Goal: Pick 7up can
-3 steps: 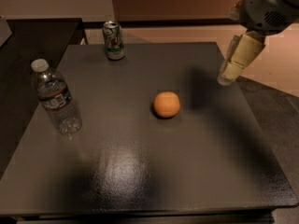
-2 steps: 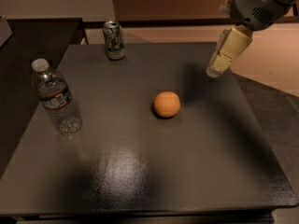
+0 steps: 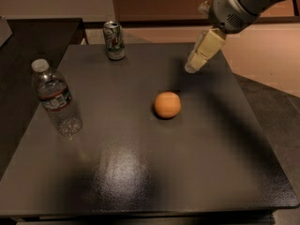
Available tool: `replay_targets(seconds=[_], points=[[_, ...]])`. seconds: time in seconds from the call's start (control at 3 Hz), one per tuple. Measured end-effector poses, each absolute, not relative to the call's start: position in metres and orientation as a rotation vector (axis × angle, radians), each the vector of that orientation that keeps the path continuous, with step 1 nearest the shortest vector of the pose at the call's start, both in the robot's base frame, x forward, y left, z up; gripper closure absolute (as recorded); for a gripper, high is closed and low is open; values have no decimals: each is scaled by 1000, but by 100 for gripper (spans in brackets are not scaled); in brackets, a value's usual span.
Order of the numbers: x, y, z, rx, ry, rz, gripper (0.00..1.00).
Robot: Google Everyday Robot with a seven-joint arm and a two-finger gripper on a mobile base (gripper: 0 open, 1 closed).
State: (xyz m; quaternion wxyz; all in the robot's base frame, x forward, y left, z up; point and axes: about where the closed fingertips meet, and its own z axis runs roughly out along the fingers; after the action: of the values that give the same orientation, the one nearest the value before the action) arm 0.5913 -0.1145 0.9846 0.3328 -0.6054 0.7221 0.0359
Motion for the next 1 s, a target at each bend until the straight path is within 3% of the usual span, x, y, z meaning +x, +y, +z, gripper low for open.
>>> replay_targets(seconds=[1.0], points=[[638, -62, 959, -1423, 1814, 350, 0]])
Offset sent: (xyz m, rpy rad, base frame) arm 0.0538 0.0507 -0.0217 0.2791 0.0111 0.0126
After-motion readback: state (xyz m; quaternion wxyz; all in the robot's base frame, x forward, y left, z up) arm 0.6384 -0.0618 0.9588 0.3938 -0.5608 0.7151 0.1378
